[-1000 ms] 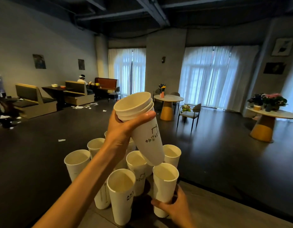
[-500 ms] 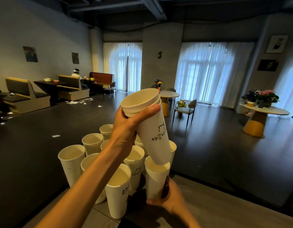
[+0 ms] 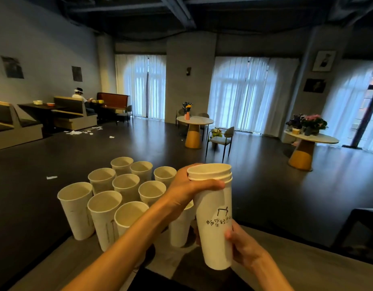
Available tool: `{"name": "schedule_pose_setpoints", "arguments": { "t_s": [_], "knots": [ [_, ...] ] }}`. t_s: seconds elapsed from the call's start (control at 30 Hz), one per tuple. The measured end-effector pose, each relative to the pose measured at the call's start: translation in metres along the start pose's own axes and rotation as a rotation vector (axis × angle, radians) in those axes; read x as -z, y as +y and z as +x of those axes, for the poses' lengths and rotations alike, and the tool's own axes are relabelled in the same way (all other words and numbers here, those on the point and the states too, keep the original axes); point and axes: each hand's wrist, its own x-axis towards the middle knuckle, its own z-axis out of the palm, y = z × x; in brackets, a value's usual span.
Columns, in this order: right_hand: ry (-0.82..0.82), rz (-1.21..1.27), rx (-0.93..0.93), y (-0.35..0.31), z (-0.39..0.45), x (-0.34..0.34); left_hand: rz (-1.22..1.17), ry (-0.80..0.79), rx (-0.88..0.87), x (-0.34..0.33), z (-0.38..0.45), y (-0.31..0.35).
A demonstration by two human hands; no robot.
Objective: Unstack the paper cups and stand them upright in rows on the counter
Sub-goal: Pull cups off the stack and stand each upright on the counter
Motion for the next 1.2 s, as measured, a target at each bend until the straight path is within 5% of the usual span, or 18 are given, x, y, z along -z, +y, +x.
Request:
{"name": "schedule_pose_setpoints", "arguments": {
  "t_s": [0.3,0.4,0.6,1.0,1.2],
  "knots": [
    [0.263,-0.489,0.042,0.03,0.018,-0.036,0.197,0.193,-0.125,0.024,-0.025,0.015],
    [0.411,-0.474,0.004,0.059,0.03,-0.048,0.144,0.25,-0.171,0.044,-0.028,0.025],
    [0.431,-0.498,-0.074,0.109,0.047,-0.051,0.052,0.354,-0.225,0.075,-0.031,0.036],
    [0.509,-0.379,0.011,0.13,0.065,-0.063,0.002,0.296,-0.301,0.09,-0.039,0.052],
    [0.495,-0.342,-0.088,0.13,0.067,-0.057,-0.019,0.293,-0.297,0.08,-0.039,0.052]
  ]
}}
